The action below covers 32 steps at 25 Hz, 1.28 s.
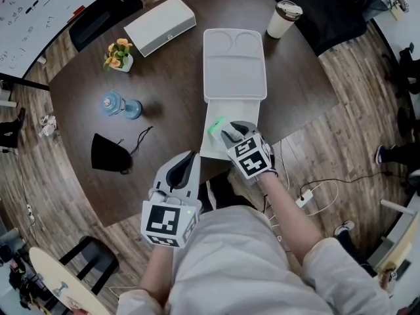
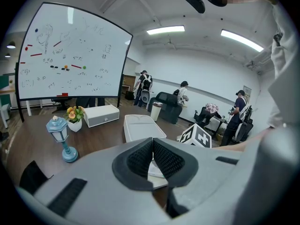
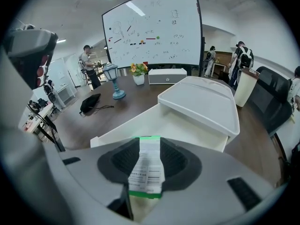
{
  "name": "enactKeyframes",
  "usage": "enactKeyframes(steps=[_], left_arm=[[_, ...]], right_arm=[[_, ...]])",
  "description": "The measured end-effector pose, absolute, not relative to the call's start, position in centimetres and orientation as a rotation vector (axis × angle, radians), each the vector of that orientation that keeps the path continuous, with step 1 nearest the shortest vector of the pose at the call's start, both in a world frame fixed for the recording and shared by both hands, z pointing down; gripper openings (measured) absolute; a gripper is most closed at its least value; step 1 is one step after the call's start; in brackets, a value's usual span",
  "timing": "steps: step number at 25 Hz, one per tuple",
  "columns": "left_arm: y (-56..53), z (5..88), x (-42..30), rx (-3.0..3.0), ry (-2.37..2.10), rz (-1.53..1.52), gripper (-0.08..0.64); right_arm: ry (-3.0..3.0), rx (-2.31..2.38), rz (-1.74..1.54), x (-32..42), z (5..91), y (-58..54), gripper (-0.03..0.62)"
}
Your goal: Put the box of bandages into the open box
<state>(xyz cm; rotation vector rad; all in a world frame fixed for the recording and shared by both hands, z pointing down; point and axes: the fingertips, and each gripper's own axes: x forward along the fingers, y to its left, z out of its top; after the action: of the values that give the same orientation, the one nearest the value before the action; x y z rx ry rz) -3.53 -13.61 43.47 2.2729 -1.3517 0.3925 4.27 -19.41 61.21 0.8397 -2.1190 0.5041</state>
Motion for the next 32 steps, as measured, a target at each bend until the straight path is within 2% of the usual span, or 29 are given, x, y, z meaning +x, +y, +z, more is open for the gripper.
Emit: enactKeyframes(steps=[8, 32], left_arm=[[-13.3, 43.4, -3.8, 2.263, -1.376, 0.401, 0.006], [-10.3, 42.7, -3.3, 2.274, -1.400, 0.373, 0.006]], right_arm=[[-2.137, 0.821, 0.479, 3.0, 60.7, -20.0, 0.138], [-2.158, 0.886, 0.468, 6.2, 58.2, -16.1, 0.094]])
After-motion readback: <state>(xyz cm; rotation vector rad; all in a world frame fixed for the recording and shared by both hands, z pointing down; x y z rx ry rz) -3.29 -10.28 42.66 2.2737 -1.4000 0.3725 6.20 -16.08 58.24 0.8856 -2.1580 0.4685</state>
